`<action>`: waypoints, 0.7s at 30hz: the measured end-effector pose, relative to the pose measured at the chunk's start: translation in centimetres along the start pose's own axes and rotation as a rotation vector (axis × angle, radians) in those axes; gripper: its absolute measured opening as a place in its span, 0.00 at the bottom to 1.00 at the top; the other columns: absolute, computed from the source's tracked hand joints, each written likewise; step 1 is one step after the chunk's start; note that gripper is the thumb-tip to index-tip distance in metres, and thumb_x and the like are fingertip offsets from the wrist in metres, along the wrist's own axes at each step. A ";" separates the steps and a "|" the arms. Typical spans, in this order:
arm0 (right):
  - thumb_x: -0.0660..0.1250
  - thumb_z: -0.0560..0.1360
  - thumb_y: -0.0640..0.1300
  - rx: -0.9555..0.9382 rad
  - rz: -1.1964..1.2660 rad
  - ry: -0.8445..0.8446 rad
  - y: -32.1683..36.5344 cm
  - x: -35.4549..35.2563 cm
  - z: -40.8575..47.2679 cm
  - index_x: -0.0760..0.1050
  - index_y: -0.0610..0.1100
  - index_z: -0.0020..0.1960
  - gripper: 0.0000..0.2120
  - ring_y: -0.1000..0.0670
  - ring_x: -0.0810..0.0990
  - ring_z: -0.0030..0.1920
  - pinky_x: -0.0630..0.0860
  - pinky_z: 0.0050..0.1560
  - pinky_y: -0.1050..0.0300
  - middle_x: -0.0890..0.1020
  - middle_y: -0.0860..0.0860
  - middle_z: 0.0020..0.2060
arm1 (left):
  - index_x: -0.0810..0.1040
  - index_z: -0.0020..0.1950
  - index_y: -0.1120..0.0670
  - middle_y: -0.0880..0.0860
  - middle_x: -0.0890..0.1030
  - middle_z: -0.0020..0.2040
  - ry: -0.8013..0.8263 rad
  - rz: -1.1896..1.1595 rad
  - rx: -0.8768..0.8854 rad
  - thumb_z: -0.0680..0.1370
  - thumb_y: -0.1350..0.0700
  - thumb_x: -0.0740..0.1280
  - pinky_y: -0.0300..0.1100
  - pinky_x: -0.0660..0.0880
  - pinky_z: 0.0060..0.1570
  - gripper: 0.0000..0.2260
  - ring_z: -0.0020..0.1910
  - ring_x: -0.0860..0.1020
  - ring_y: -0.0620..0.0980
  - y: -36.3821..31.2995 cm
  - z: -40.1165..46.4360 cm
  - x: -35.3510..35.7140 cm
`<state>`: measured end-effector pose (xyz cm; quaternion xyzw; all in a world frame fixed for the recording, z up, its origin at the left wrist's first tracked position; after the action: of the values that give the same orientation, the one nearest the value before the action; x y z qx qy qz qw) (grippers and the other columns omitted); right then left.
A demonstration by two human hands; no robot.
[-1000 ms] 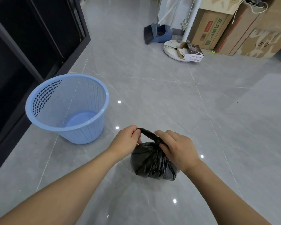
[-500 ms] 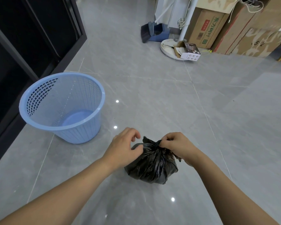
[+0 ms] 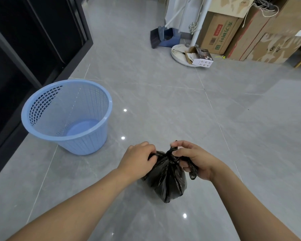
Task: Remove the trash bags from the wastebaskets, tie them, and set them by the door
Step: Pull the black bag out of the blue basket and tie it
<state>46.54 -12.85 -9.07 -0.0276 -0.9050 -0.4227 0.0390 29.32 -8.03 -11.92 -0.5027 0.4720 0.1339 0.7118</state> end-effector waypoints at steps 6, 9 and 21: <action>0.69 0.75 0.40 0.042 -0.240 -0.106 0.0 -0.2 -0.1 0.80 0.39 0.43 0.04 0.55 0.70 0.23 0.65 0.25 0.63 0.75 0.48 0.30 | 0.75 0.44 0.50 0.45 0.72 0.39 0.020 -0.015 -0.072 0.79 0.51 0.62 0.41 0.65 0.45 0.06 0.38 0.72 0.46 0.5 -0.1 0.3; 0.67 0.76 0.42 0.004 -0.264 -0.095 0.4 0.1 -0.4 0.79 0.38 0.41 0.08 0.56 0.69 0.21 0.63 0.23 0.64 0.74 0.52 0.23 | 0.76 0.46 0.51 0.45 0.72 0.41 0.029 -0.043 -0.126 0.79 0.52 0.61 0.42 0.67 0.46 0.06 0.41 0.74 0.48 0.8 -0.1 0.2; 0.67 0.76 0.39 0.018 -0.147 -0.098 -0.5 -0.3 0.4 0.77 0.38 0.56 0.09 0.53 0.72 0.24 0.67 0.24 0.63 0.79 0.44 0.40 | 0.74 0.43 0.49 0.44 0.71 0.40 0.054 -0.084 -0.151 0.78 0.52 0.62 0.42 0.66 0.42 0.06 0.41 0.75 0.49 1.0 0.2 0.4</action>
<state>46.75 -12.92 -9.75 0.0184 -0.9092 -0.4144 -0.0364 29.01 -7.50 -12.85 -0.5779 0.4579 0.1255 0.6637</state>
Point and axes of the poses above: each hand's wrist, its own z-axis towards the middle knuckle, its own x-axis out of the palm, y = z × x, the point moved 4 cm from there along z, towards the middle knuckle
